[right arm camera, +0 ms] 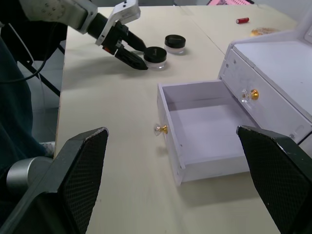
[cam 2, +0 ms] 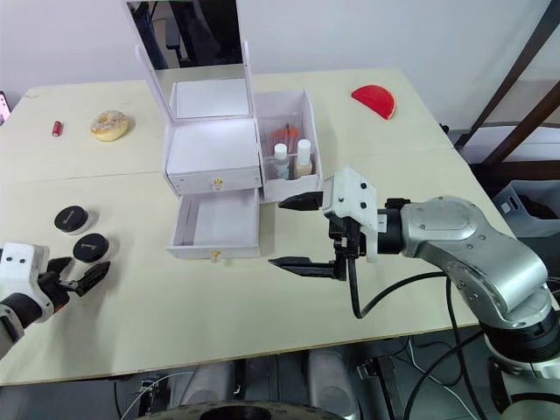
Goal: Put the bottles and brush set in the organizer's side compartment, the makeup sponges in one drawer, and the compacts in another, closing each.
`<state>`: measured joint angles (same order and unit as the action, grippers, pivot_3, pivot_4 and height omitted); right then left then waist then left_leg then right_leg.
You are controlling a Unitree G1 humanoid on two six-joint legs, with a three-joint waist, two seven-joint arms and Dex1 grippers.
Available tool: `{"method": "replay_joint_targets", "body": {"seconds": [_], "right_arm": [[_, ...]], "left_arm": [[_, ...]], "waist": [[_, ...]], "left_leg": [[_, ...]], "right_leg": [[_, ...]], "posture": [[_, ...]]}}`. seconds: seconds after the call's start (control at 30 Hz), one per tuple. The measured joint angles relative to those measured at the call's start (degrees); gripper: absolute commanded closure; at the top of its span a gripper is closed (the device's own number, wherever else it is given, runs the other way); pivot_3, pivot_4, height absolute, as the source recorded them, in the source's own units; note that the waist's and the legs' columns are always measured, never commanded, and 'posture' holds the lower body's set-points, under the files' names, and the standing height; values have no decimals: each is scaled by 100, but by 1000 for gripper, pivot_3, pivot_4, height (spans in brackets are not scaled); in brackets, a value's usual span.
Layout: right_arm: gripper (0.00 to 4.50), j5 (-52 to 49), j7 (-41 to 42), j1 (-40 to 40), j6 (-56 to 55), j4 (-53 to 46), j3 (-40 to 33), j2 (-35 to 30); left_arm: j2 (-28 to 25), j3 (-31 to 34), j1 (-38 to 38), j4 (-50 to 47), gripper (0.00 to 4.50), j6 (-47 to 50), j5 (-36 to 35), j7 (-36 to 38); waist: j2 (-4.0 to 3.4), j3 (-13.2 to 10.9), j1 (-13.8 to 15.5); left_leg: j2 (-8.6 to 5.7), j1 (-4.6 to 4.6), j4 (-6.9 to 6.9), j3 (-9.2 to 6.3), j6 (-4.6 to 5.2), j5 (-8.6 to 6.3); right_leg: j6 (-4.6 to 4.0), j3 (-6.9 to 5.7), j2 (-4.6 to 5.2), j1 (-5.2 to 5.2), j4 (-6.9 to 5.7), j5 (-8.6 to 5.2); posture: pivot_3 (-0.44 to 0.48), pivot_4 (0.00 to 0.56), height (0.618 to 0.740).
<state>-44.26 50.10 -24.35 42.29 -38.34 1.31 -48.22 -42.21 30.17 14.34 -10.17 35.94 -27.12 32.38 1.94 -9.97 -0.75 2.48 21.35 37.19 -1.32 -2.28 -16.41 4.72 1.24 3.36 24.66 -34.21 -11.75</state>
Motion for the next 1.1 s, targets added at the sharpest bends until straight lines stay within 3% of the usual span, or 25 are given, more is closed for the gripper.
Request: {"method": "replay_joint_targets", "body": {"seconds": [0.17,0.57,0.67,0.73,1.1], "right_arm": [[0,-63,-118,92,4,-50,-8,46],[0,-133,-288,211,36,-208,-137,35],[0,-150,-326,214,64,-208,-137,36],[0,-150,-346,214,65,-208,-137,36],[0,-151,-381,216,75,-208,-135,36]], "left_arm": [[-190,-236,-633,42,76,507,-55,-4],[-221,-494,-857,225,76,581,166,-11],[-238,-490,-880,208,865,652,165,-21],[-238,-488,-893,213,1809,655,165,-17],[-493,-387,-1038,-209,1830,975,-49,166]], "waist": [[0,0,4],[-1,0,-6],[-2,0,-5],[-2,0,-2],[6,-2,16]], "left_leg": [[-1,2,0,0,0,0],[1,-2,-5,-1,1,1],[1,-3,-6,-1,1,1],[1,-2,-7,-1,1,1],[2,2,-5,-5,1,1]], "right_leg": [[0,-1,0,-1,1,0],[-1,-1,-3,-1,-1,1],[-2,-1,-3,0,-2,1],[-1,-2,-3,0,-1,1],[-2,-4,-3,0,-1,1]], "posture": [[0,150,739],[0,150,739],[0,150,739],[0,150,739],[0,150,739]]}}
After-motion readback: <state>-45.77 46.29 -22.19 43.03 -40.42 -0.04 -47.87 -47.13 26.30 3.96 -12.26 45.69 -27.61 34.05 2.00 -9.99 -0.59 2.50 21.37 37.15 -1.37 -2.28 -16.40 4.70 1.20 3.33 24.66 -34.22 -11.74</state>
